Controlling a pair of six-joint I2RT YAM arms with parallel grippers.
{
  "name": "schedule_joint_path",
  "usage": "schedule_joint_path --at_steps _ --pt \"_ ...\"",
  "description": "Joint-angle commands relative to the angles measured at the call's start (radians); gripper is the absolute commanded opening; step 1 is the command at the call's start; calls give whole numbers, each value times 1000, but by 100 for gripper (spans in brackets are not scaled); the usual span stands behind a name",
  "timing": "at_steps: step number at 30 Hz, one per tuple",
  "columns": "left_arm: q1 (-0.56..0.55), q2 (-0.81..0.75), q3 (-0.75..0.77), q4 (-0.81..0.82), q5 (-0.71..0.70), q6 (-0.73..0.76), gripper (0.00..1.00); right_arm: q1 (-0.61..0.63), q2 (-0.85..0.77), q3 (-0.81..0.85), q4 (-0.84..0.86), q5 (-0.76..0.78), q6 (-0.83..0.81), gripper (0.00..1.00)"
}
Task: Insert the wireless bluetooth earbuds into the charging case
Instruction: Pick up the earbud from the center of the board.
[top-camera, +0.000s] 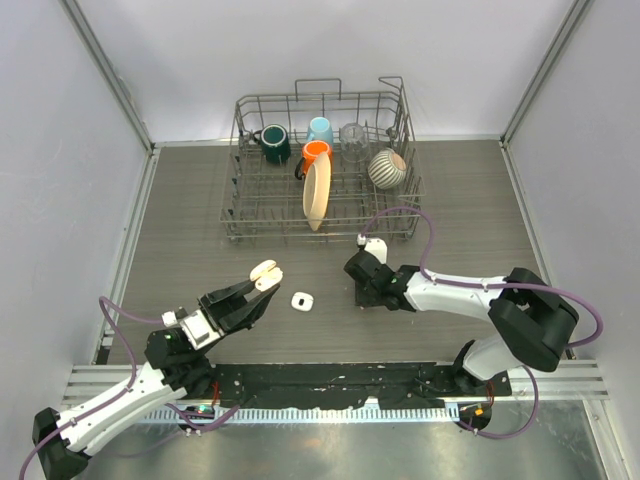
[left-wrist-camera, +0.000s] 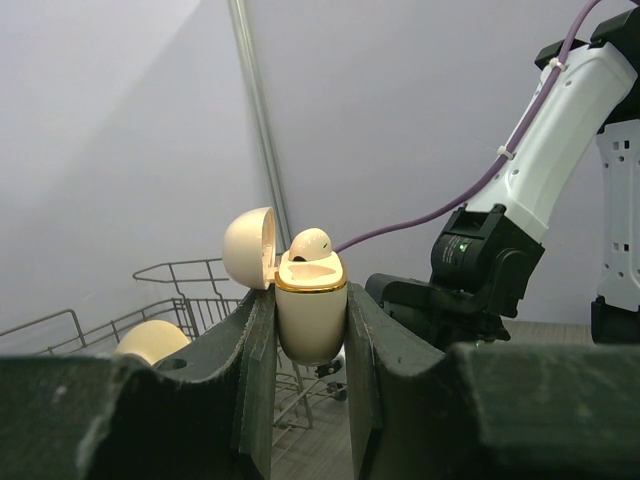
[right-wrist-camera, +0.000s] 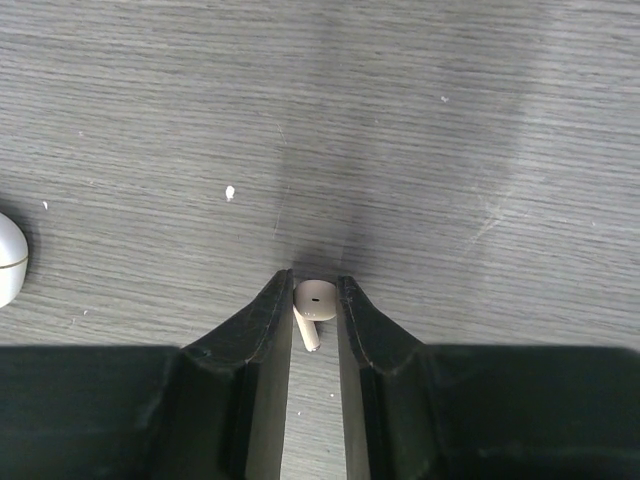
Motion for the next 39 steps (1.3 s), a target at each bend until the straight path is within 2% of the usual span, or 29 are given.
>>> schedule_joint_path --at_steps 1,7,13,18,20,24,30,39 --pt "1 5 -78 44 -15 9 0 4 -66 26 -22 19 -2 4" --pt "1 15 -77 52 -19 14 0 4 -192 12 27 23 -4 1" --pt "1 51 -77 82 -39 19 0 16 -422 -15 131 58 5 1" --pt "1 116 -78 134 -56 20 0 80 -620 -83 404 131 -21 1" --pt "1 134 -78 160 -56 17 0 149 -645 -92 508 197 -73 1" --pt "1 167 -81 196 -59 13 0 284 -642 -74 671 286 -201 1" --pt "1 179 -81 205 -61 9 0 470 -560 -44 967 303 -410 1" --pt "1 168 -83 184 -61 9 0 522 -409 67 1090 202 -504 1"
